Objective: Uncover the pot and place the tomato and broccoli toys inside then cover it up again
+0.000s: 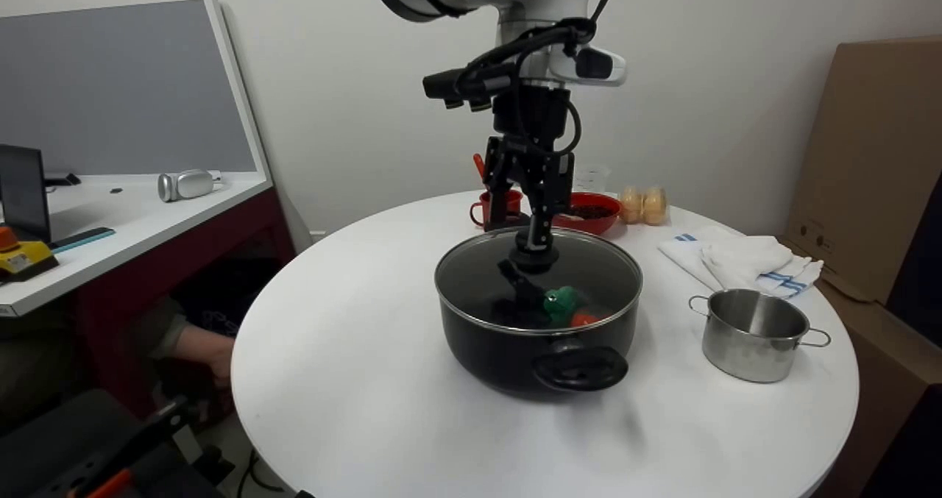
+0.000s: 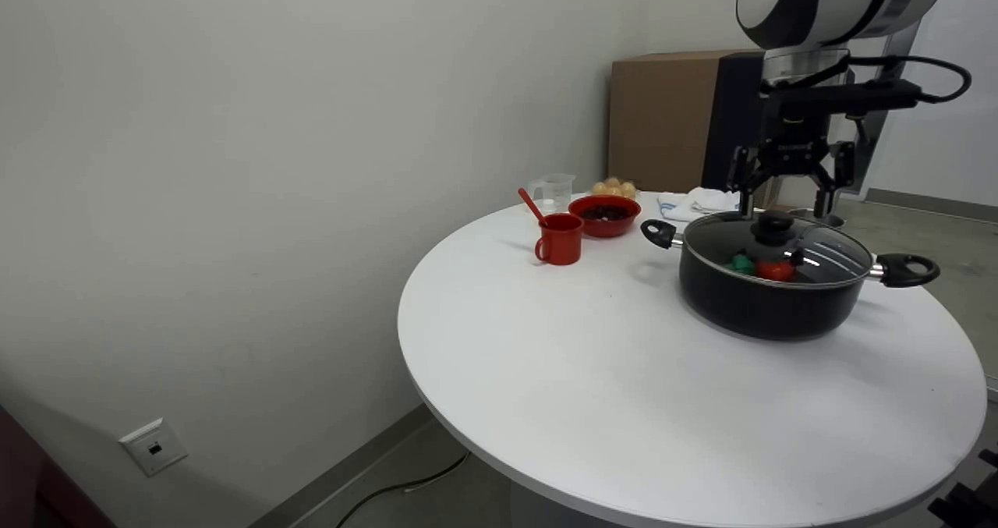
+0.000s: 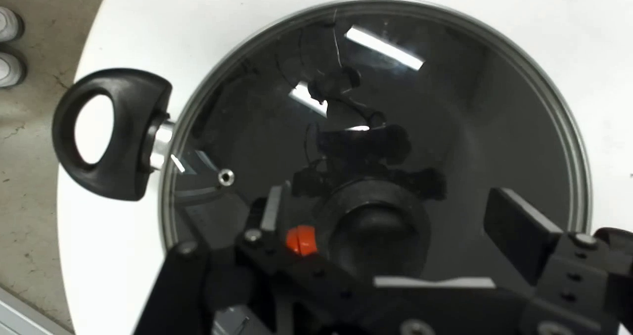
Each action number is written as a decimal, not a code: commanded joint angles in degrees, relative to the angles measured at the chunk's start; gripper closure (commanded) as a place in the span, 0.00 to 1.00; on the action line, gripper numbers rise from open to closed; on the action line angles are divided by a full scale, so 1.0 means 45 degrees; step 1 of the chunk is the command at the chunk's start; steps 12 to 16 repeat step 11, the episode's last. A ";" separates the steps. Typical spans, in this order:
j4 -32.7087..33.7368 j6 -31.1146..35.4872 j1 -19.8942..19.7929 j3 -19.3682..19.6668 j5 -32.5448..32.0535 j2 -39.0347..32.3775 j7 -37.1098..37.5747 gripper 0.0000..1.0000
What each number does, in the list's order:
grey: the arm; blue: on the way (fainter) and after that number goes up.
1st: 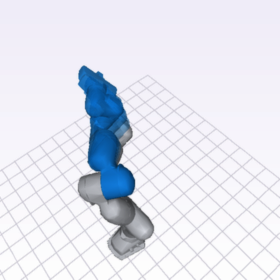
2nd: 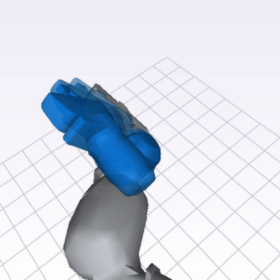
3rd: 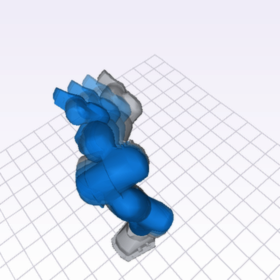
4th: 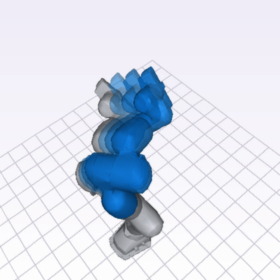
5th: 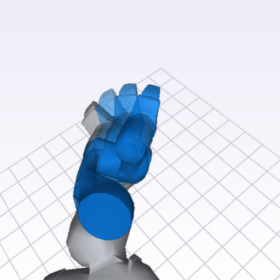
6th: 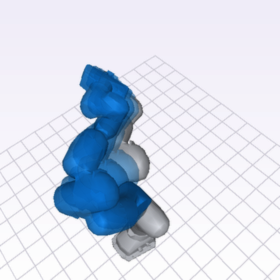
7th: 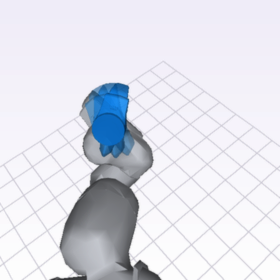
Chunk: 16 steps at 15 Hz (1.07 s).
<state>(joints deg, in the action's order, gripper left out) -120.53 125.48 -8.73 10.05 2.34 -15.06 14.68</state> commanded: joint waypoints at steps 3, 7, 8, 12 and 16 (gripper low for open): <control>-0.0192 -0.1281 0.0314 -0.0339 -0.0452 0.1714 -0.1246 0.00; 0.0018 -0.1322 0.0364 -0.0475 -0.0460 0.1806 -0.1282 0.00; 0.0017 -0.1444 0.0410 -0.0526 -0.0560 0.2047 -0.1316 0.00; -0.0033 -0.1569 0.0443 -0.0568 -0.0633 0.2347 -0.1347 0.00; -0.0033 -0.1569 0.0443 -0.0568 -0.0633 0.2347 -0.1347 0.00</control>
